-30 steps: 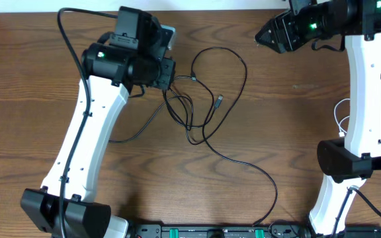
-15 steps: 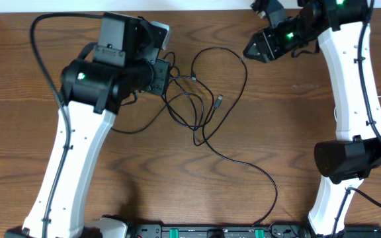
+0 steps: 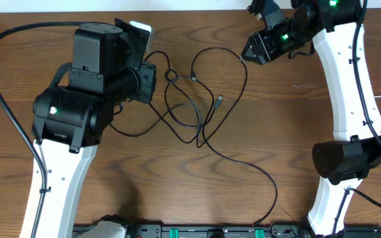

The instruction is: Untangle cables

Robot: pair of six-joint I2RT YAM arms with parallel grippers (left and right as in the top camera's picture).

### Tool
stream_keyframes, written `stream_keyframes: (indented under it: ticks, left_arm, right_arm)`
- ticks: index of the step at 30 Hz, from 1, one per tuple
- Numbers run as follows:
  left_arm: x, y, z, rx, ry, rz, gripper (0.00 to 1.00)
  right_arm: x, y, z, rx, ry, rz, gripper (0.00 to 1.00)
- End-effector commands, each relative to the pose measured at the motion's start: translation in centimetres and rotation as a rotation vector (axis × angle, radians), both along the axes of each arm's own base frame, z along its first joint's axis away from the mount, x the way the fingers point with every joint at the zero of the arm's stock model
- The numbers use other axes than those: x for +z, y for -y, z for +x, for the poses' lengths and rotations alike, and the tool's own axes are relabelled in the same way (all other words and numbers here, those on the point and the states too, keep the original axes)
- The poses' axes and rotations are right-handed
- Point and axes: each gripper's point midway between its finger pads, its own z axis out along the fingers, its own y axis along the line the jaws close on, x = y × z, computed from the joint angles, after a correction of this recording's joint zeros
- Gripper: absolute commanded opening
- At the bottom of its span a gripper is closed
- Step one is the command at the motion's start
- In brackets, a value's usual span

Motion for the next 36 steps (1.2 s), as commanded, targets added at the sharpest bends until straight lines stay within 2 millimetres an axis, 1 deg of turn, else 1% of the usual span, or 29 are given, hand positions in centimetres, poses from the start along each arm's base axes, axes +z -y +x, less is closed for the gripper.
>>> stream_keyframes:
  ticks: [1, 2, 7, 11, 12, 13, 17, 18, 22, 24, 29, 32, 36]
  left_arm:
    - [0.3, -0.3, 0.2, 0.012, 0.014, 0.017, 0.07]
    - [0.2, -0.3, 0.3, 0.012, 0.012, 0.018, 0.07]
    - [0.1, -0.3, 0.3, 0.012, 0.010, 0.018, 0.08]
    - [-0.1, -0.2, 0.5, 0.009, 0.003, 0.023, 0.07]
    - [-0.2, -0.2, 0.5, 0.009, 0.001, 0.024, 0.07]
    - [-0.4, -0.2, 0.7, 0.009, -0.005, 0.025, 0.07]
    - [-1.0, -0.1, 1.1, 0.008, -0.023, 0.030, 0.07]
    - [-1.6, 0.0, 1.4, 0.008, -0.038, 0.034, 0.08]
    - [-2.5, 0.2, 2.0, 0.007, -0.065, 0.042, 0.07]
    - [-3.1, 0.3, 2.3, 0.007, -0.078, 0.045, 0.08]
    - [-4.0, 0.6, 2.9, 0.003, -0.105, 0.049, 0.07]
    - [-4.1, 1.3, 2.7, -0.029, -0.115, 0.018, 0.07]
    - [-4.0, 1.4, 2.7, -0.032, -0.112, 0.013, 0.07]
  right_arm:
    - [-0.8, -0.6, -0.8, -0.006, -0.028, -0.031, 0.53]
    - [-1.7, -0.7, -0.9, -0.017, -0.048, -0.049, 0.53]
    - [-3.9, -1.6, -1.8, -0.003, -0.109, -0.062, 0.52]
    - [-6.3, -3.2, -2.8, 0.033, -0.155, -0.078, 0.52]
    - [-7.0, -3.6, -3.2, 0.045, -0.167, -0.083, 0.52]
    - [-8.1, -4.2, -3.8, 0.059, -0.191, -0.093, 0.52]
    - [-10.3, -5.0, -4.7, 0.074, -0.213, -0.137, 0.51]
    - [-10.9, -5.4, -4.9, 0.086, -0.214, -0.139, 0.51]
    - [-11.5, -5.9, -5.4, 0.106, -0.227, -0.133, 0.50]
    - [-11.2, -6.8, -6.0, 0.155, -0.232, -0.088, 0.50]
    - [-10.7, -7.8, -6.5, 0.186, -0.245, -0.032, 0.50]
    - [-10.2, -9.1, -7.3, 0.229, -0.256, 0.018, 0.51]
    - [-10.3, -10.5, -8.3, 0.271, -0.250, 0.010, 0.51]
